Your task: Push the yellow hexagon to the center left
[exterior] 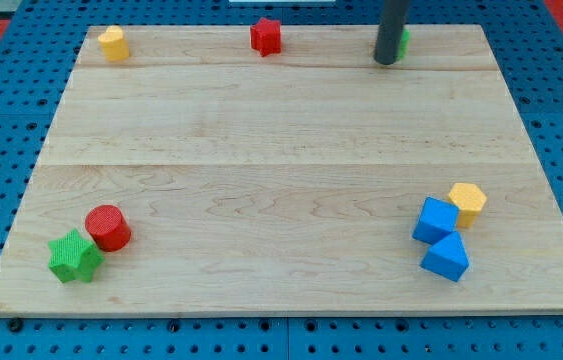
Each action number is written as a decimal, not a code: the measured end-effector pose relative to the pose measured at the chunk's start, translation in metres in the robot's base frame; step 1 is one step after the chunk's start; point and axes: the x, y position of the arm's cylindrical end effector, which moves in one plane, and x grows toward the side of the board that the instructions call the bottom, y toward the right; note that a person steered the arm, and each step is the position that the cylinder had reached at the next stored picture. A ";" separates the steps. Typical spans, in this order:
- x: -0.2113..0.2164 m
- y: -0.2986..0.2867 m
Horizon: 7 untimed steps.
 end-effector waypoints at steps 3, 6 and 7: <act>0.084 0.004; 0.126 0.021; 0.136 0.021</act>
